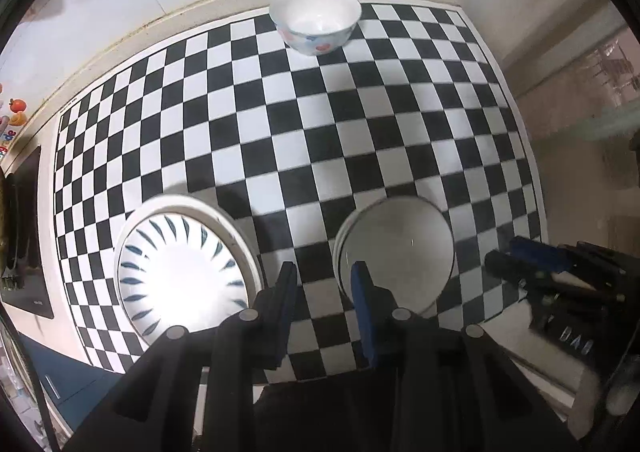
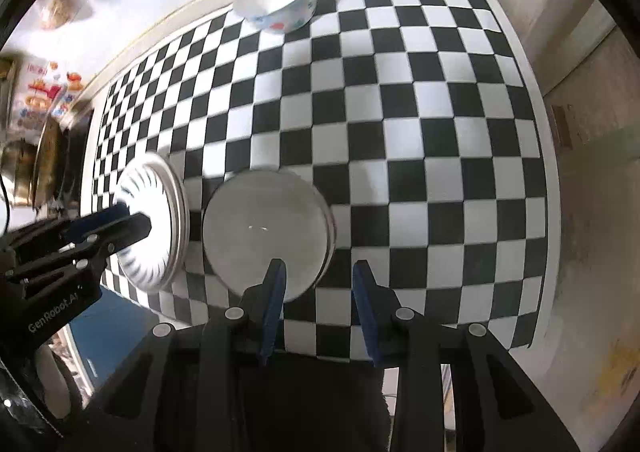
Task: Organize plates and bowls
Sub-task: 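Open both grippers and move them to the blue-dotted white bowl, then close both grippers on the blue-dotted bowl's rim and lift it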
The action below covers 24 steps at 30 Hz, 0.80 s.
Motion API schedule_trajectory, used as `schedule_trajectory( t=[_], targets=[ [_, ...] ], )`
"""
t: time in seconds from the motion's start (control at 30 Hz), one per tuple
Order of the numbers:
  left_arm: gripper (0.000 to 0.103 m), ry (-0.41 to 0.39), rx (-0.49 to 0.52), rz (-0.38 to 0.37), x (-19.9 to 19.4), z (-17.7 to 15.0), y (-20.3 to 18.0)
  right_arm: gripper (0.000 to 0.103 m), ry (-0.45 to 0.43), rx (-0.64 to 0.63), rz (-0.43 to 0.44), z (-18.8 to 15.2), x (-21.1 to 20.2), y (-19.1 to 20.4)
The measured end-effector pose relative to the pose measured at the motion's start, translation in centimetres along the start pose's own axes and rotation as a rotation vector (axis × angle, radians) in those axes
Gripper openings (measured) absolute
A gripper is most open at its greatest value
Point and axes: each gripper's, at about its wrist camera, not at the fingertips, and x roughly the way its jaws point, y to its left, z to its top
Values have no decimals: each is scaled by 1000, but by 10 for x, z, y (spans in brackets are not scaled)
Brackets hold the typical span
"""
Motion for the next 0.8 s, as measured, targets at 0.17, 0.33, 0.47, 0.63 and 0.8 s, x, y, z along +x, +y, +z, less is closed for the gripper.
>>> schedule_trajectory(
  t=[0.17, 0.33, 0.47, 0.63, 0.8],
  targets=[
    [27, -3, -41, -71, 14, 52, 15, 44, -46, 48, 7, 55, -2, -18],
    [27, -53, -116, -43, 33, 125, 39, 57, -63, 115, 98, 130, 13, -31],
    [27, -36, -190, -70, 59, 179, 61, 58, -61, 165, 158, 190, 33, -37],
    [27, 37, -255, -163, 99, 227, 80, 58, -37, 201, 202, 246, 63, -42],
    [27, 95, -301, -219, 134, 249, 90, 58, -14, 232, 252, 282, 91, -42]
  ],
)
